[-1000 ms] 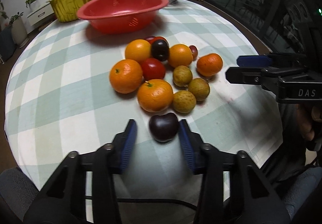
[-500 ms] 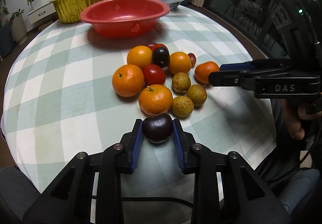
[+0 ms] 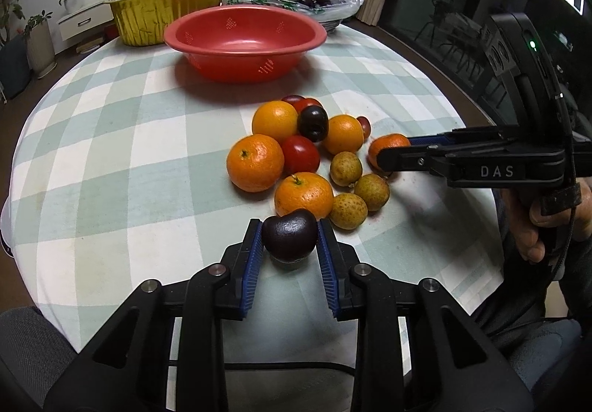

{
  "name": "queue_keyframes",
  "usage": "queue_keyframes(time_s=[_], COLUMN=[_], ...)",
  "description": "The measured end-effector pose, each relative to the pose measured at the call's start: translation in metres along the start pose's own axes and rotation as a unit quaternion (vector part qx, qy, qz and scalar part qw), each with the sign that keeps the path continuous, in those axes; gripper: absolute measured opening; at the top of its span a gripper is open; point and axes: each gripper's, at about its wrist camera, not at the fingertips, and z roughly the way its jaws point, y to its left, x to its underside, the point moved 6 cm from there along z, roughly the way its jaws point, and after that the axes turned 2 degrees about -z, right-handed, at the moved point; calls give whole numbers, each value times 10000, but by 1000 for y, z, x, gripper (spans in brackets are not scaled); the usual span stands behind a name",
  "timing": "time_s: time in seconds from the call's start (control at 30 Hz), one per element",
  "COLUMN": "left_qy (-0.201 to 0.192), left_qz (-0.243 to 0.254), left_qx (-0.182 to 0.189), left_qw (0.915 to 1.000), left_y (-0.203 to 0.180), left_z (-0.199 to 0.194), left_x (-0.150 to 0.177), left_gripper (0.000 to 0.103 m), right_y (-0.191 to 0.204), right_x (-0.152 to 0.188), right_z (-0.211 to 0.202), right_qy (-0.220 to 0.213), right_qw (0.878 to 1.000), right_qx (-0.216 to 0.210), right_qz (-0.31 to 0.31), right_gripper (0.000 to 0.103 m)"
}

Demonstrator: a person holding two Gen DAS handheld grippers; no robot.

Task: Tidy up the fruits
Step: 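Grasp the dark plum with the left tool while the right tool grasps a tangerine, then carry the plum and tangerine into the red bowl and open both tools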

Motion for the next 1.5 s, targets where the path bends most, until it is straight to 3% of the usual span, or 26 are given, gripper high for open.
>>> queue_keyframes(time_s=[0.2, 0.37, 0.57, 0.8, 0.93, 1.13, 1.5], left_qy=[-204, -448, -718, -659, -406, 17, 296], left_qz=[-216, -297, -96, 128, 275, 428, 697], left_qx=[38, 20, -91, -227, -275, -374, -457], left_qw=[9996, 9985, 9973, 9975, 9984, 9984, 9961], left_y=[18, 38, 53, 66, 70, 75, 72], left_z=[-12, -22, -25, 7, 39, 91, 128], left_x=[-20, -55, -117, -187, -207, -213, -214], left_gripper=[27, 27, 27, 27, 27, 27, 28], right_y=[-8, -28, -50, -31, -17, -11, -14], right_x=[-5, -23, -64, -126, -152, -173, -183], right_z=[-12, -30, -53, -56, -35, 14, 69], right_qy=[-175, -453, -852, -1140, -1002, -574, -91], right_qw=[9997, 9978, 9935, 9929, 9949, 9977, 9952], right_qx=[-40, -68, -23, -81, -81, 192, 641], right_qz=[148, 484, 759, 338, 10, -293, -734], right_gripper=[40, 40, 40, 40, 40, 40, 41])
